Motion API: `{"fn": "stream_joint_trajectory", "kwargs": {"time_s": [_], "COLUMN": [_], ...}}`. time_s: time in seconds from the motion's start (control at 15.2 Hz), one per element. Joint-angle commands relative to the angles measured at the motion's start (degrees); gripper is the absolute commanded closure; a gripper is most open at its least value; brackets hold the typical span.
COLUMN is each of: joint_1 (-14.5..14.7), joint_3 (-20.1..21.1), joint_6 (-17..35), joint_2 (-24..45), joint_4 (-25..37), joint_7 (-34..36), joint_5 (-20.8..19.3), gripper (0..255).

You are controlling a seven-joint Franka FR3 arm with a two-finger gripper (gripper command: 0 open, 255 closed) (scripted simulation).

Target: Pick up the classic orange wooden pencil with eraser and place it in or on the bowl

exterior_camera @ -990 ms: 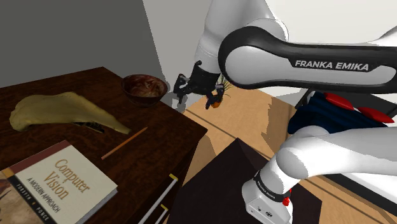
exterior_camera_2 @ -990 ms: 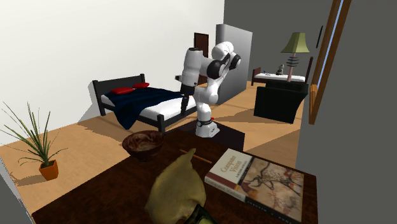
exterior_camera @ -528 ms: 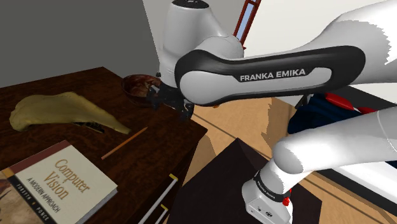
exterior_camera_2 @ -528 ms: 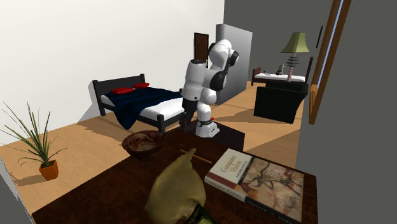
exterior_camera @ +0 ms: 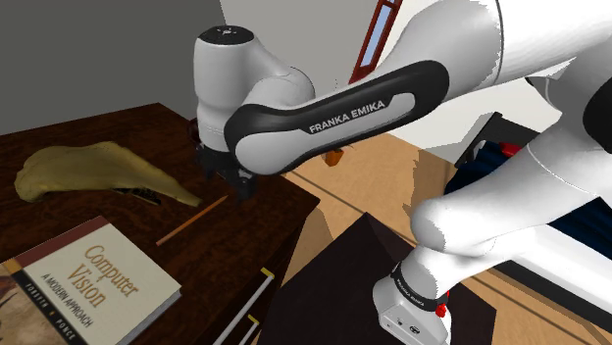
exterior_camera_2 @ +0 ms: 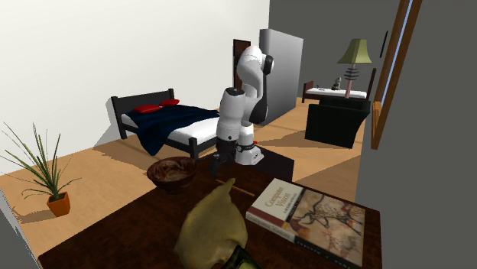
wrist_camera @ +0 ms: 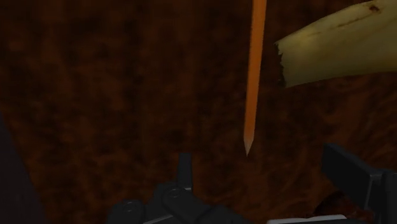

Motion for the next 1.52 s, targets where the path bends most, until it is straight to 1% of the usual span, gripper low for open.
{"fn": "stream_joint_trajectory", "kwargs": {"time_s": [0.0,0.07,0.13,0.2,0.26,0.33,0.86,0.92,1.45], "joint_1": [-5.9,-10.3,-15.2,-18.6,-20.0,-21.1,-21.0,-21.0,-21.3], "joint_3": [6.2,10.7,15.5,18.6,19.8,20.7,20.6,20.6,20.9], "joint_6": [1.3,1.9,2.7,3.6,4.4,4.9,4.9,4.9,4.9], "joint_2": [3.3,4.5,4.0,2.9,0.9,0.2,0.2,0.2,0.0], "joint_4": [0.2,-0.1,-0.4,-0.7,-1.0,-1.2,-1.2,-1.2,-1.2], "joint_7": [3.7,4.9,4.4,3.4,1.6,1.0,0.9,0.9,0.7], "joint_5": [-4.1,-5.6,-5.0,-3.7,-1.2,-0.2,-0.2,-0.2,0.1], "gripper": [0,0,0,0,0,0,0,255,255]}}
